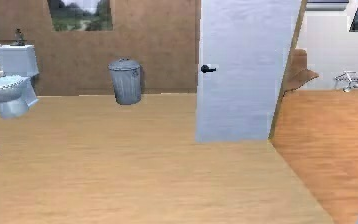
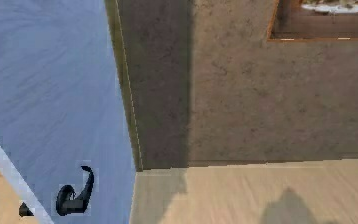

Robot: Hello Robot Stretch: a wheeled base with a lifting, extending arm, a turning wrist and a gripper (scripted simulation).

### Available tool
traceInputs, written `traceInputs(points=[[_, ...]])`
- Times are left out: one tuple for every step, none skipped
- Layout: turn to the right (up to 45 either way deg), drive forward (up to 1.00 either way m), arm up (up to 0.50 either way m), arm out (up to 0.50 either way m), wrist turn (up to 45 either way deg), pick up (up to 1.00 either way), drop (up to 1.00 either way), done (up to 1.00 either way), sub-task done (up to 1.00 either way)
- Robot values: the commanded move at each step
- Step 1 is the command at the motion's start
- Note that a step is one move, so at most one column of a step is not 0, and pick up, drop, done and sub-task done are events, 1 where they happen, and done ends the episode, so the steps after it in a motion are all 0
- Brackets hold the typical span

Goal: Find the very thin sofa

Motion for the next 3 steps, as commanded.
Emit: traceInputs(points=[[0.0, 0.85, 0.00, 0.00, 0.0, 0.00, 0.00, 0.00, 0.00], [45.0, 0.00, 0.00, 0.00, 0.0, 0.00, 0.00, 0.00, 0.00], [12.0, 0.00, 0.00, 0.00, 0.0, 0.00, 0.00, 0.00, 0.00]])
